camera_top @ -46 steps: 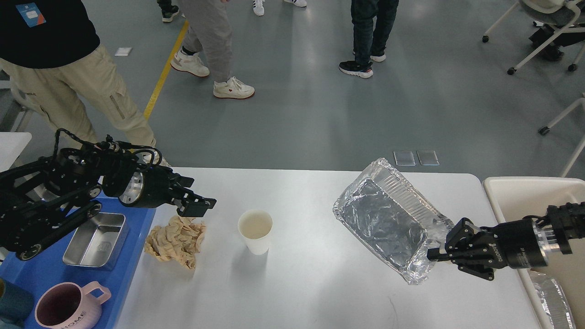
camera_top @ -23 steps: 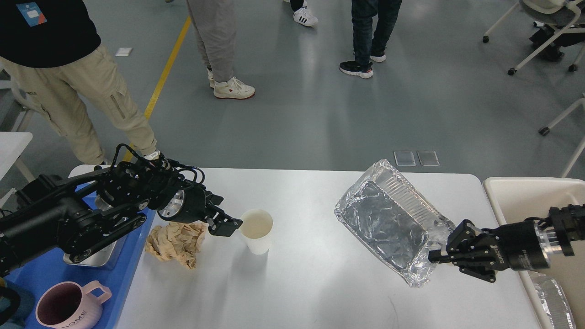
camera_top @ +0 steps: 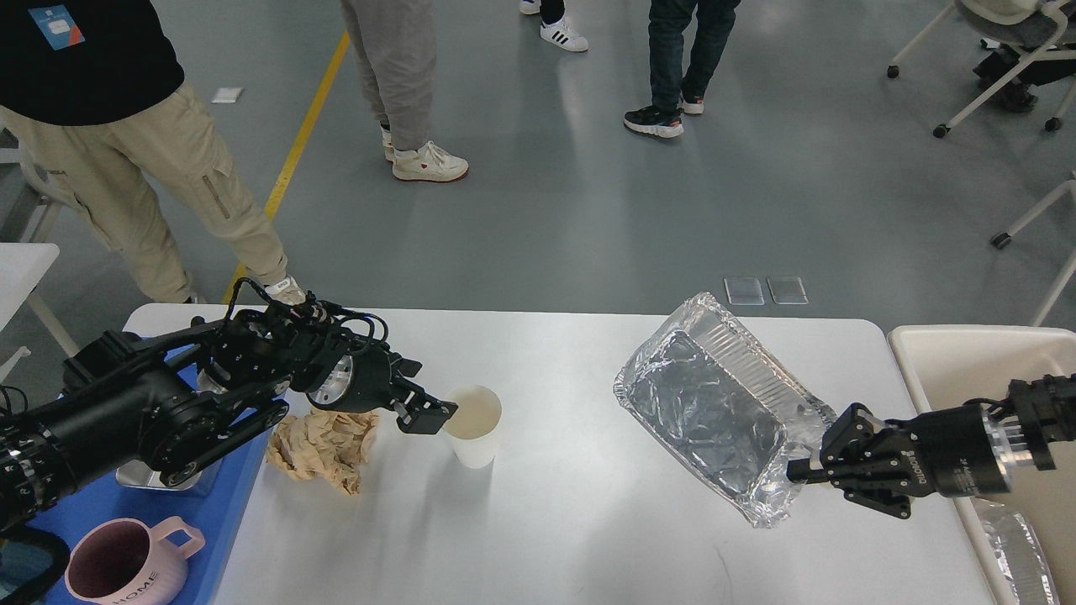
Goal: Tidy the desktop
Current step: 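Reach the left gripper toward the white paper cup, then grasp the white paper cup with the left gripper and lift it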
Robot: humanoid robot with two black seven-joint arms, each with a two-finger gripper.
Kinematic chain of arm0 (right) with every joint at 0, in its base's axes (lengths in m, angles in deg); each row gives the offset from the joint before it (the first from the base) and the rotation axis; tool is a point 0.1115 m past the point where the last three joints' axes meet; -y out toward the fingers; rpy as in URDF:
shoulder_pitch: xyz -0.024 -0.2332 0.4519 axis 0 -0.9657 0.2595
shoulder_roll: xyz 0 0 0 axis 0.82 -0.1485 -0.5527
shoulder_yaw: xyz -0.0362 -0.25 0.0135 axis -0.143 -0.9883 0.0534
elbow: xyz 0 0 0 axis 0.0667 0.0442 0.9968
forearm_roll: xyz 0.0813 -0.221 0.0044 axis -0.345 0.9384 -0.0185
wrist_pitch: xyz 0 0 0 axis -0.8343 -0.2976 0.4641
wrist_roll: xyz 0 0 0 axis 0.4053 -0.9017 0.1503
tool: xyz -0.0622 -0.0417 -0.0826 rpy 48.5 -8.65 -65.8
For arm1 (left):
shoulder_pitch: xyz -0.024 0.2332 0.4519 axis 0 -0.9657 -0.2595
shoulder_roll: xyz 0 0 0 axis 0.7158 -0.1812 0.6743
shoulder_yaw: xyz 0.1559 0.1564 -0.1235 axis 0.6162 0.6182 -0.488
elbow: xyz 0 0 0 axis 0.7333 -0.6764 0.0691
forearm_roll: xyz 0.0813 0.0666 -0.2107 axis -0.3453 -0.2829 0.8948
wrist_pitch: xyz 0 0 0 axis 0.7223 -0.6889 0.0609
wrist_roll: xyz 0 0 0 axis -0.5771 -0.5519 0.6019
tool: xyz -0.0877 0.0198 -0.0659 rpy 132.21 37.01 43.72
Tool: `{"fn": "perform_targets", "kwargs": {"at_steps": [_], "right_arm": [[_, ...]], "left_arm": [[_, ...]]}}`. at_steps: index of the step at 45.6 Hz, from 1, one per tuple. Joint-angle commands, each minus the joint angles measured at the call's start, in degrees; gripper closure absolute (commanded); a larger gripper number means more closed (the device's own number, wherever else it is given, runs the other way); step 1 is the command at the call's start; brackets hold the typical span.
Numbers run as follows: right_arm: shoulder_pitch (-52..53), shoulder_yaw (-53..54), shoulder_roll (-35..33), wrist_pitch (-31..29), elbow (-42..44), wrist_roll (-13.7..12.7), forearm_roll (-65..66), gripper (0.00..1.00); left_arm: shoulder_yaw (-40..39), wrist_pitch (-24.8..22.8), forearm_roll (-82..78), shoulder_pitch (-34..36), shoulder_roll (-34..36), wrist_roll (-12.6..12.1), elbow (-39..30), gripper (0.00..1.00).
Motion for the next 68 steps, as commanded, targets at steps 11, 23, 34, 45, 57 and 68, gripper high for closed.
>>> {"fn": "perform_targets", "kwargs": {"at_steps": [11, 23, 34, 45, 57, 68], "right_arm": [[2.3, -0.3, 0.0, 0.0, -2.5, -0.2, 0.0, 1.0], [3.7, -0.5, 0.1, 0.0, -3.2, -0.6, 0.3, 1.0], [3.3, -0.7, -0.2, 0.0, -3.0, -0.7, 0.5, 1.0], [3.0, -0.7, -0.4, 0.0, -3.0, -0.7, 0.5, 1.0], [2.6, -0.7, -0.4, 0.0, -2.9, -0.7, 0.6, 1.0], [2.3, -0.7, -0.4, 0.0, -2.7, -0.7, 0.6, 1.0]], "left_arm": [[0.0, 1.0, -0.1, -1.0, -0.4, -0.1, 0.2, 0.17], [0.2, 3.3, -0.1, -2.7, -0.7, 0.0, 2.1, 0.17], [0.2, 4.9, 0.0, -3.1, -2.3, 0.4, 4.7, 0.34], [0.7, 4.2, -0.2, -3.0, -1.8, 1.7, 5.9, 0.82], [4.1, 4.3, 0.0, -2.2, -1.4, 4.0, 5.9, 0.99], [4.1, 4.5, 0.0, -2.1, -1.0, 4.7, 6.0, 1.0]]}}
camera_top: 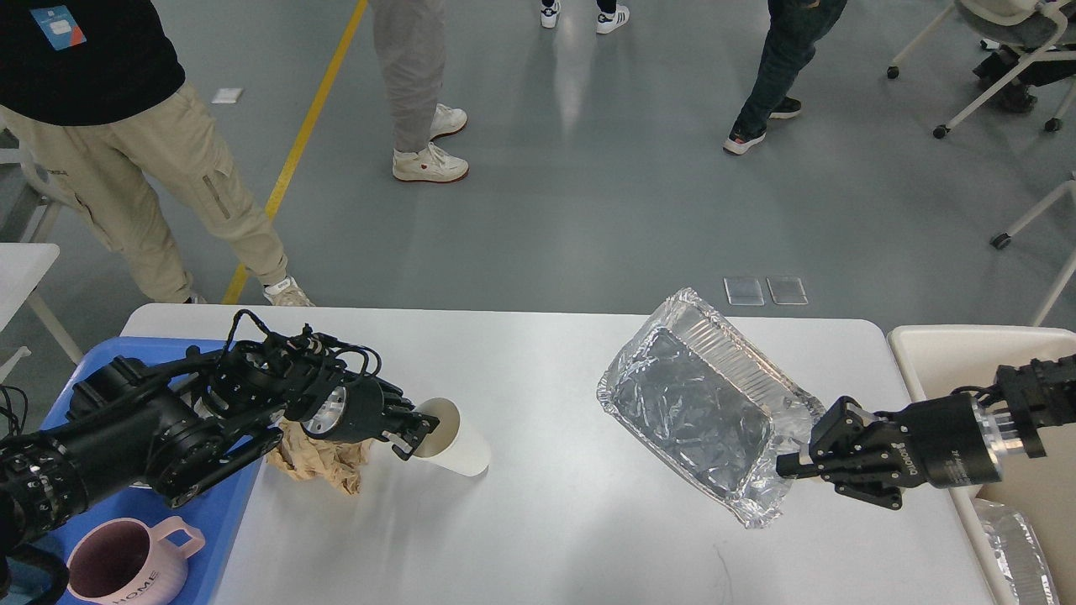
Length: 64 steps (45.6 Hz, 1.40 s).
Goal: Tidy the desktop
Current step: 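Grasp the white paper cup with the left gripper and lift it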
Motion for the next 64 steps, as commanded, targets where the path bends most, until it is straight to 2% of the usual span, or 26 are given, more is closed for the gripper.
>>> {"fn": "perform_targets", "kwargs": {"at_steps": [1, 14, 18, 24, 29, 39, 45, 50, 56, 64], "right_arm": [[-0.1, 0.0, 0.1, 0.0, 0.1, 0.0, 0.0, 1.0], [-0.3, -0.3, 0.3, 0.0, 0.9, -0.1, 0.4, 1.0], [-0.1, -0.3, 0.6, 0.0, 1.2, -0.6, 1.5, 1.0], [0.9, -0.3, 0.7, 0.0, 1.2, -1.8, 1.9, 1.0], [1.4, -0.3, 0.8, 0.7, 1.2, -2.6, 1.9, 1.0], [2.1, -0.3, 2.6, 1.1, 1.1, -6.0, 1.9, 1.0], [2.4, -0.3, 3.3, 1.1, 1.0, -6.2, 1.9, 1.0], [2.5, -0.3, 3.1, 1.1, 0.9, -6.2, 1.9, 1.0], [3.2, -0.3, 3.1, 1.1, 0.7, -6.2, 1.9, 1.0], [4.0, -0.2, 3.6, 1.1, 0.5, -6.2, 1.9, 1.0]], "left_arm": [[0.0, 0.2, 0.1, 0.0, 0.3, 0.5, 0.0, 1.0], [-4.5, 1.8, 5.6, -0.3, 8.1, 2.0, -2.2, 1.0], [-7.0, 1.9, 9.1, -1.0, 13.0, 3.5, -5.7, 1.0], [-11.8, 1.9, 15.5, -4.0, 21.3, 3.8, -13.0, 1.0], [-17.6, 1.9, 18.4, -6.7, 27.2, 4.0, -18.1, 0.99], [-31.8, 1.9, 26.7, -16.8, 34.8, 5.7, -21.6, 0.98], [-39.8, 1.7, 31.0, -23.5, 37.7, 5.9, -22.7, 0.97], [-45.8, 0.7, 31.4, -26.1, 39.3, 6.3, -25.4, 0.97], [-48.4, -4.1, 31.2, -23.1, 41.2, 5.9, -27.5, 0.96], [-44.7, -11.9, 25.8, -10.0, 41.4, 5.7, -28.5, 0.95]]}}
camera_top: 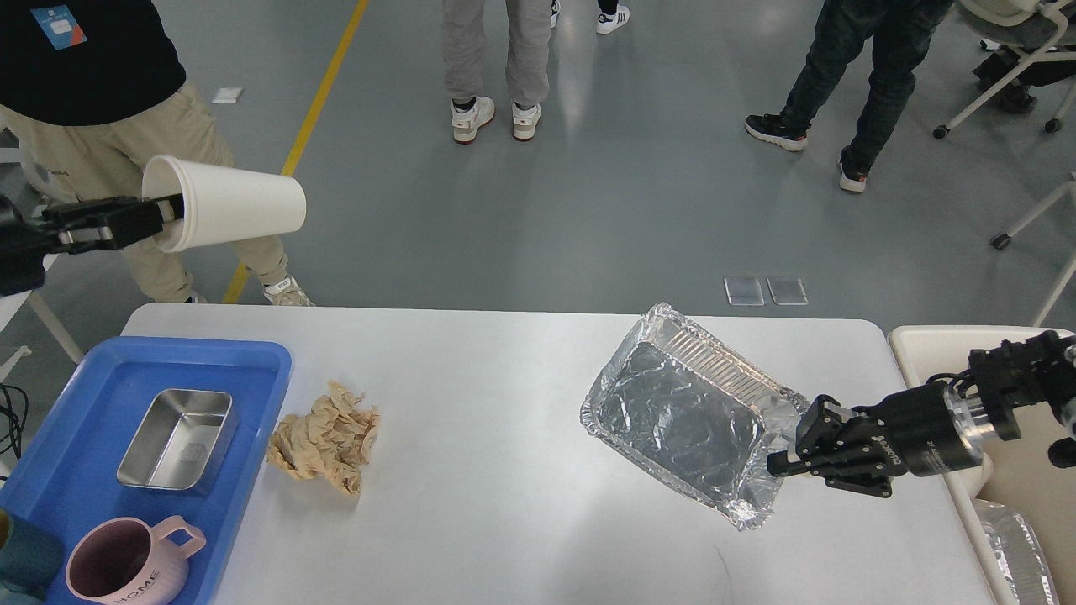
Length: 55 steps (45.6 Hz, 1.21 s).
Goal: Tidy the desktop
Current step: 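Grasp the white paper cup with the left gripper and lift it, then carry the paper cup over the foil tray and place it inside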
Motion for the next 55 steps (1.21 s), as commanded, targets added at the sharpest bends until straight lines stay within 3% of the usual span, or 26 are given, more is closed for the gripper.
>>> {"fn": "perform_targets", "kwargs": {"at_steps": [1, 12, 19, 23, 36, 46, 55], "right_arm": [[0.9, -0.1, 0.7, 0.0, 0.0, 0.0, -0.1, 1.0], [2.6, -0.3, 2.1, 0.2, -0.1, -0.1, 0.0, 1.0], [3.5, -0.3, 2.1, 0.2, -0.1, -0.2, 0.0, 1.0], [3.9, -0.3, 2.2, 0.2, -0.1, -0.5, 0.0, 1.0], [4.1, -0.4, 2.6, 0.2, -0.1, -0.9, 0.0, 1.0], [4.0, -0.5, 2.7, 0.2, -0.1, -0.9, 0.9, 1.0], [4.0, -0.5, 2.8, 0.2, -0.2, -0.9, 1.0, 1.0]], "left_arm": [[3.7, -6.7, -5.7, 10.6, -0.7, -0.1, -0.6, 0.95], [21.6, -12.8, -9.4, 34.1, -5.4, -0.1, -0.6, 0.95], [38.5, -13.0, -11.4, 49.1, -10.7, -0.1, -0.2, 0.95], [44.1, -12.8, -11.4, 54.7, -15.8, -0.2, -0.1, 0.95], [46.3, -13.9, -14.6, 60.5, -32.4, -1.0, 1.9, 0.95], [46.5, -14.5, -14.7, 65.0, -43.1, -1.0, 9.0, 0.94], [47.4, -14.3, -14.9, 64.8, -52.0, -1.1, 14.8, 0.93]]}}
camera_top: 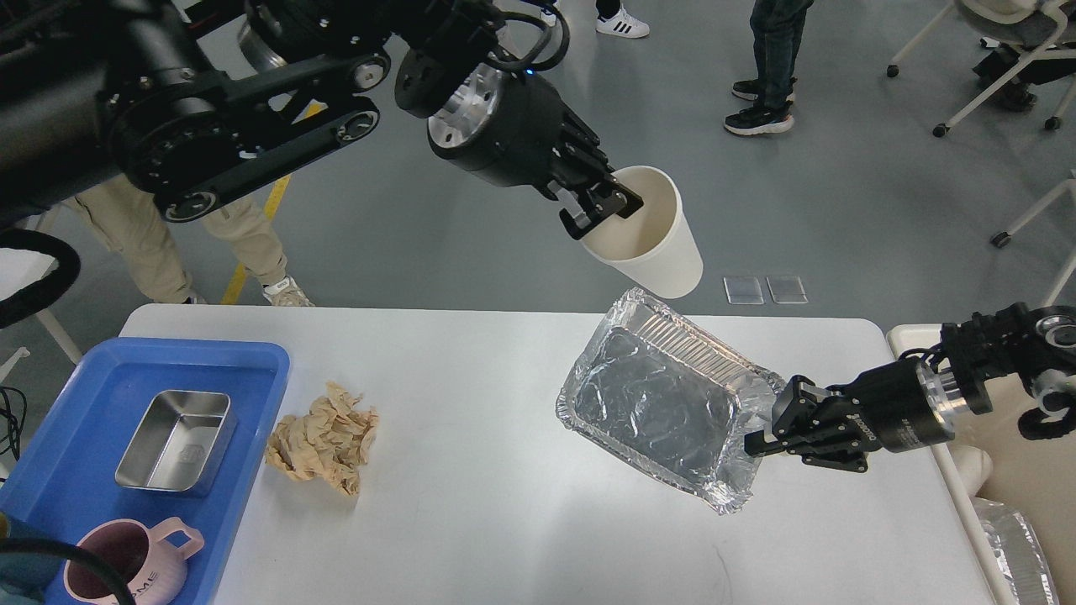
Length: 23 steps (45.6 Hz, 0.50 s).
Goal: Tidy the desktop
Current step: 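Carry the paper cup over the foil tray and place it inside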
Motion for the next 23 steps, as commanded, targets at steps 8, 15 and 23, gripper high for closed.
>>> {"fn": "perform_targets", "kwargs": {"at_steps": [8, 15, 23], "right_arm": [[0.3, 0.0, 0.0, 0.0, 0.0, 0.0, 0.1, 1.0], [0.1, -0.1, 0.0, 0.0, 0.0, 0.0, 0.1, 1.0], [-0.4, -0.1, -0.1, 0.0, 0.0, 0.0, 0.1, 1.0]], "left_arm": [[5.6, 0.8, -0.1, -0.8, -7.5, -0.6, 2.2, 0.92], [7.7, 0.8, -0.1, -1.3, -7.6, -0.6, 2.2, 0.91], [11.6, 1.5, -0.4, -3.0, -7.5, -0.6, 2.2, 0.91]]}}
